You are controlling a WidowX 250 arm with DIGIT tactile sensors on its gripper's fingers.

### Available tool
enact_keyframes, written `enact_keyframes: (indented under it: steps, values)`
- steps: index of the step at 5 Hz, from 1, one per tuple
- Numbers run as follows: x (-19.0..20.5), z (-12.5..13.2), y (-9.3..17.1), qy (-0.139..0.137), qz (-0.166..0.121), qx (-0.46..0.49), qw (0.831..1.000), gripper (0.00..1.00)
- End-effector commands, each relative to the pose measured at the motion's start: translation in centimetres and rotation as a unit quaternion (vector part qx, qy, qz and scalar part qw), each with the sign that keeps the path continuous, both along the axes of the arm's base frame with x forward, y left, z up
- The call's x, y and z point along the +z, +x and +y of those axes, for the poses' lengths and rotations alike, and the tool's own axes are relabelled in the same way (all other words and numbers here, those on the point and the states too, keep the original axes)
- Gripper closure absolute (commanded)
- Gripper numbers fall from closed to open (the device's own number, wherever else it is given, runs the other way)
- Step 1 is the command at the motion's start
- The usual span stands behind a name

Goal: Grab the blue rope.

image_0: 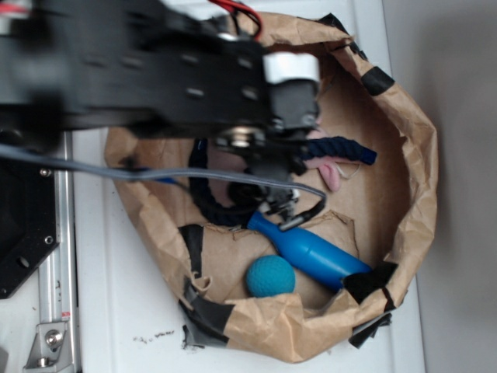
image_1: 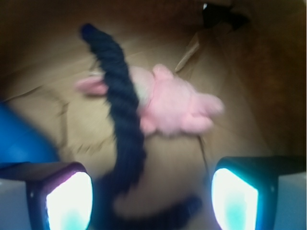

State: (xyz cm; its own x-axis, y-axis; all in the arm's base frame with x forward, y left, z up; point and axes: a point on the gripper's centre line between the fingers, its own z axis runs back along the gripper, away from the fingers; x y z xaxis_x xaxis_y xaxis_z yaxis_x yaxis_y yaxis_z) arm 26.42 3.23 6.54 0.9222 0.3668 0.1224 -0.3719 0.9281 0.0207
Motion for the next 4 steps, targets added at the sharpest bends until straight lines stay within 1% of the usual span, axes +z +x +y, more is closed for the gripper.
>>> enact_keyframes:
  steps: [1, 2, 3, 4]
  values:
    - [-3.6, -1.4, -0.3, -0.029, 0.031, 0.027, 0.999, 1.0]
    - [-3.2, -2.2, -0.1, -0.039, 0.031, 0.021, 0.999, 1.0]
    - [-1.4, -1.7, 0.0, -0.055, 0.031, 0.018, 0.998, 1.0]
    - [3.6, -1.0, -0.2, -0.038, 0.006, -0.099, 0.994, 1.0]
